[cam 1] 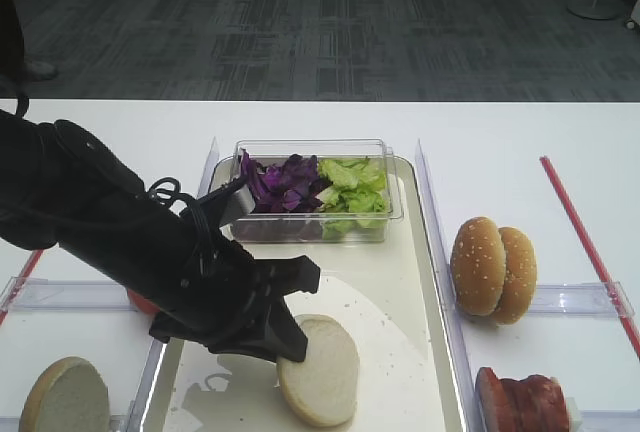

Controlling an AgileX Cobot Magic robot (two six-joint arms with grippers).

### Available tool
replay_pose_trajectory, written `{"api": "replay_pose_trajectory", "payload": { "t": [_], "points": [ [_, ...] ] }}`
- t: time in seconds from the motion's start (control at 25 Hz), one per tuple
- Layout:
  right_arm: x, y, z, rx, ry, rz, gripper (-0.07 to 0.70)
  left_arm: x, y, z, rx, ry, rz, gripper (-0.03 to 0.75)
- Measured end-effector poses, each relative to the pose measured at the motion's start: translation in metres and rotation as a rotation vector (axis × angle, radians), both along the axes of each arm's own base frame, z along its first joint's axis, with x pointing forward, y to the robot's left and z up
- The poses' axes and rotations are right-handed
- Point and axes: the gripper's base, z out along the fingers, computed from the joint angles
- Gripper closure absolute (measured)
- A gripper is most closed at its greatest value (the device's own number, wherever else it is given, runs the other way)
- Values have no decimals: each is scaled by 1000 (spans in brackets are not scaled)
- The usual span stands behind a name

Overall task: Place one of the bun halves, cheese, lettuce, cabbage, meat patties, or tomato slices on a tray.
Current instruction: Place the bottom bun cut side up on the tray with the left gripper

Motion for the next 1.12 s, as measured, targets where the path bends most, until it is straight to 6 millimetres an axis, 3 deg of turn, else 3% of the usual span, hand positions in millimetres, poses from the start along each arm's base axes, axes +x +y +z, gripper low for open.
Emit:
{"api": "replay_pose_trajectory", "payload": {
  "t": [0.6, 1.12],
  "points": [
    [0, 0, 0, 5, 0, -3, 126, 3, 5, -2, 20, -1, 4, 670],
    [0, 0, 0, 0, 0, 0, 126, 5, 8, -4, 44, -26, 12, 522]
  ]
}}
